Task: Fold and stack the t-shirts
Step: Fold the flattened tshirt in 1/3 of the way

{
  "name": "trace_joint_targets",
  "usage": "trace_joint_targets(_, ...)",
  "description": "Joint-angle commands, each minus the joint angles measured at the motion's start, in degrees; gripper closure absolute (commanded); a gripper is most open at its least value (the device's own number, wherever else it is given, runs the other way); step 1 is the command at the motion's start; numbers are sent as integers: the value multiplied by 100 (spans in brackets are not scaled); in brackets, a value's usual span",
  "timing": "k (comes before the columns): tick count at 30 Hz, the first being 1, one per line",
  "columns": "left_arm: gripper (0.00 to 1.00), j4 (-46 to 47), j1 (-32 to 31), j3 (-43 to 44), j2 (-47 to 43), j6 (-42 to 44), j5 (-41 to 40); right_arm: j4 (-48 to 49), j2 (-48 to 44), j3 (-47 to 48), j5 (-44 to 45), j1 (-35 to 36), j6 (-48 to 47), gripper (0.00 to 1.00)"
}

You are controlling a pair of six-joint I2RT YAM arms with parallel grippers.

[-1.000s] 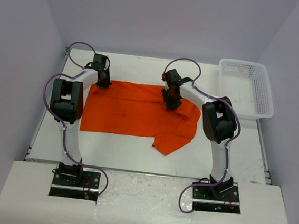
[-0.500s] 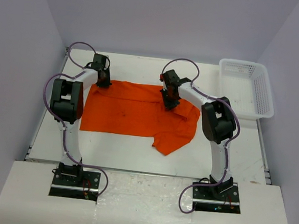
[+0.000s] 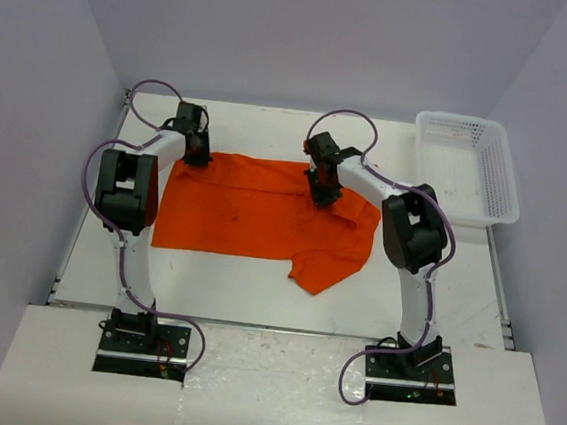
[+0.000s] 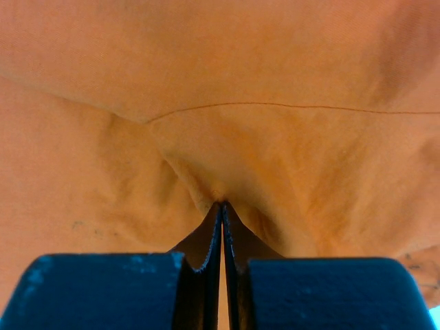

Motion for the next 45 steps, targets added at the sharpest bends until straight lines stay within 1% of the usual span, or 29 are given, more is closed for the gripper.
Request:
trace_joint_targets(1,100,122,32,-7,-79,73,162,-146,-582,232,287,34,-118,100)
trace_joint_targets(9,100,122,32,11,-53,38,188,-330,-1005,302,-82,219,-241,100)
trace_joint_targets(13,100,96,32,2,-53,47,135,-462,-1049,294,-337,394,-321,100)
trace_joint_targets(15,100,69,32,2,-44,65,100,-488,-1032,215,-653,491,-356,100)
trace_joint_targets(17,100,69,32,-7,-53,73,91,-454,-988,153,-785,596,-347,100)
trace_joint_targets(19,100,69,32,-7,-44,82,82,-375,-996,-31,-838,649,-312,87)
trace_joint_targets(20,100,61,32,-7,-35,100,74,-235,-1023,-205,-769,702,-260,61)
trace_joint_targets(21,100,52,32,2,-18,100,65,-181,-1058,-286,-559,711,-163,47)
trace_joint_targets(22,100,52,32,2,-18,117,74,-94,-1180,-373,-418,737,-102,38)
trace_joint_targets(23,100,43,32,2,-9,135,74,64,-1268,-557,-234,746,-31,19)
trace_joint_targets(24,100,43,32,11,-9,144,74,143,-1373,-655,38,755,135,17)
trace_joint_targets(27,100,-1,32,37,-17,161,4,355,-1717,-901,522,755,487,15)
trace_joint_targets(28,100,-1,32,28,-35,153,-5,355,-1778,-910,863,746,558,15)
trace_joint_targets(29,100,25,32,-33,-70,144,-5,355,-1779,-902,1049,729,628,17)
trace_joint_targets(31,100,104,32,-121,-202,109,-5,190,-1709,-779,1314,676,725,23)
trace_joint_targets(32,100,191,32,-234,-272,83,-5,171,-1674,-709,1332,641,769,34)
trace_joint_targets(33,100,227,32,-288,-403,74,3,136,-1656,-682,1280,606,778,41)
trace_joint_targets(34,100,254,32,-332,-474,73,-5,127,-1673,-717,1149,519,787,61)
trace_joint_targets(35,100,271,23,-402,-553,82,-5,170,-1708,-769,1122,483,813,75)
trace_joint_targets(36,100,271,23,-437,-728,82,-171,232,-1822,-839,1061,457,848,88)
trace_joint_targets(37,100,280,23,-464,-808,82,-225,276,-1866,-884,938,387,848,98)
trace_joint_targets(38,100,254,23,-473,-878,91,-303,354,-1902,-962,693,342,857,100)
trace_joint_targets(39,96,184,32,-438,-992,82,-530,399,-1963,-998,604,325,874,100)
trace_joint_targets(40,96,36,23,-403,-1028,21,-654,417,-1963,-998,533,290,857,100)
trace_joint_targets(41,94,-9,23,-368,-1133,-23,-821,408,-1955,-981,507,289,814,96)
trace_joint_targets(42,89,-10,23,-385,-1203,-58,-831,382,-1929,-963,489,289,796,90)
trace_joint_targets(43,82,16,23,-420,-1256,-102,-831,338,-1911,-928,454,289,761,76)
trace_joint_targets(44,67,34,15,-464,-1361,-128,-901,329,-1893,-919,401,289,734,65)
trace_joint_targets(45,65,43,14,-481,-1414,-155,-954,338,-1884,-928,401,272,725,56)
